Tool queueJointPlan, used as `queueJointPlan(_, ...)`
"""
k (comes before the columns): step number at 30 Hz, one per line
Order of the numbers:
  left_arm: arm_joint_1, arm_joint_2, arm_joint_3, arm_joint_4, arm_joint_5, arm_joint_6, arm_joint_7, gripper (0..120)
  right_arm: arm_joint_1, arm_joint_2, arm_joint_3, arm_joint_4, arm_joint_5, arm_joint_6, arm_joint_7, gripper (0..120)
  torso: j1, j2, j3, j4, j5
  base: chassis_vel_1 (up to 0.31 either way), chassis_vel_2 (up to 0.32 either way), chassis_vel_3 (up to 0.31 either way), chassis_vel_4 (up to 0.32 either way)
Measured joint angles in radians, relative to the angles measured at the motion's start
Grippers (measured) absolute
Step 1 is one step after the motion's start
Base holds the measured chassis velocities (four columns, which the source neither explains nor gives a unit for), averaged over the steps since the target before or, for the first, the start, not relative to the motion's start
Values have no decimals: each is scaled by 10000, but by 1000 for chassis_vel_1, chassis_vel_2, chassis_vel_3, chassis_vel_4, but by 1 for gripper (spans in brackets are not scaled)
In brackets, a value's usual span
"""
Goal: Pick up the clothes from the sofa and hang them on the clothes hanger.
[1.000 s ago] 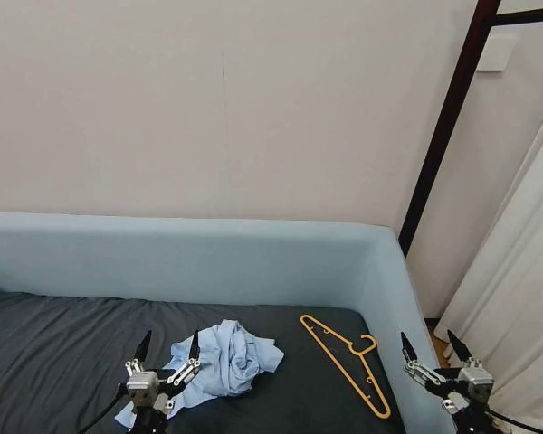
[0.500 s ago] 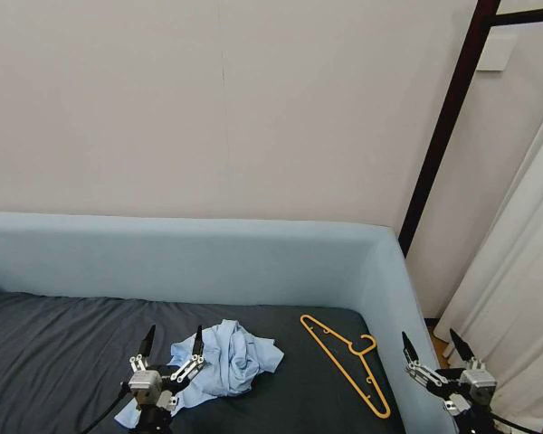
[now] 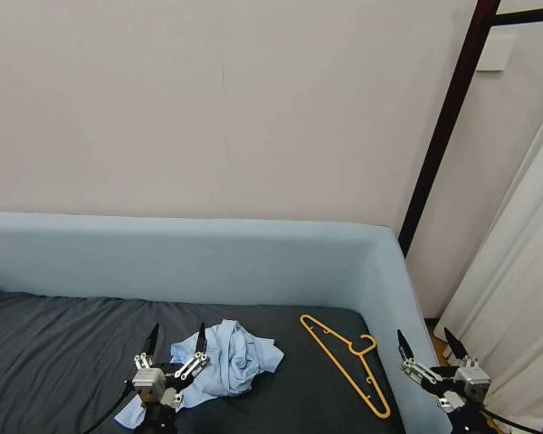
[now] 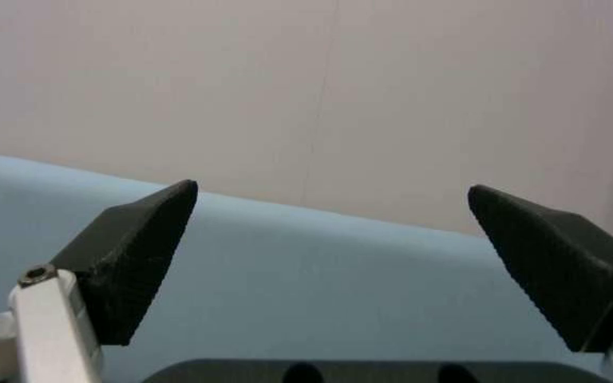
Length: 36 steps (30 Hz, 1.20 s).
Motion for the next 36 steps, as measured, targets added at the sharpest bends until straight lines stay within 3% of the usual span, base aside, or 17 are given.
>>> queueJointPlan(7, 698, 80, -121, -377, -30, -841, -551, 100, 1211, -877, -955, 67, 2499, -1491, 725, 100, 0, 0, 0, 5, -1, 0, 0, 0, 0)
queueJointPlan(11, 1170, 39, -297, -895, -98, -1464, -626, 100, 2315, -1224, -2295, -19, 4916, -2722, 1142, 100, 0, 0, 0, 2, 0, 0, 0, 0, 0)
queueJointPlan(12, 1170, 39, -297, -895, -98, -1464, -626, 100, 2315, -1224, -2295, -19, 4916, -2722, 1142, 100, 0, 0, 0, 2, 0, 0, 0, 0, 0)
queueJointPlan(16, 1454, 98, -970, -1538, -103, -1597, -732, 100, 3638, -1236, -3861, -384, 7556, -4252, 2478, 100, 0, 1, 0, 1, -4, 0, 0, 0, 0)
queueJointPlan(18, 1498, 115, -1156, -1665, -99, -1632, -803, 100, 3910, -1168, -4098, -525, 8016, -4526, 2831, 100, 0, 0, 0, 1, -3, 0, 0, 0, 0)
queueJointPlan(21, 1605, 144, -1732, -2044, -96, -1695, -1029, 100, 4795, -810, -4710, -1141, 9346, -5549, 4132, 100, 0, 0, 0, 0, -4, 0, 0, 0, 0)
queueJointPlan(26, 1703, 126, -2134, -2430, -54, -1699, -1143, 100, 5623, -214, -5310, -2082, 9984, -6321, 5029, 100, 0, 0, 1, 3, -3, 0, 0, 0, 0)
queueJointPlan(27, 1737, 84, -2183, -2523, 35, -1692, -1143, 100, 5975, 285, -5557, -2675, 10134, -6610, 5312, 100, 0, 0, 0, 0, -5, 0, 0, 0, 0)
queueJointPlan(28, 1737, 84, -2183, -2523, 35, -1692, -1143, 100, 5975, 285, -5557, -2675, 10134, -6610, 5312, 100, 0, 0, 0, 0, -5, 0, 0, 0, 0)
queueJointPlan(29, 1763, 15, -2189, -2533, 141, -1677, -1139, 100, 6272, 925, -5844, -3354, 10042, -6724, 5364, 100, 1, 0, 1, 1, -3, 0, 0, 0, 0)
queueJointPlan(31, 1773, -6, -2187, -2533, 175, -1673, -1141, 100, 6379, 1171, -5955, -3622, 9942, -6748, 5365, 100, 0, 0, 1, 2, -3, 0, 0, 0, 0)
queueJointPlan(36, 1864, -26, -2291, -2549, 240, -1662, -1146, 100, 6783, 2753, -6256, -5321, 8663, -6835, 5085, 100, 1, 0, 0, 4, -4, 0, 0, 0, 0)
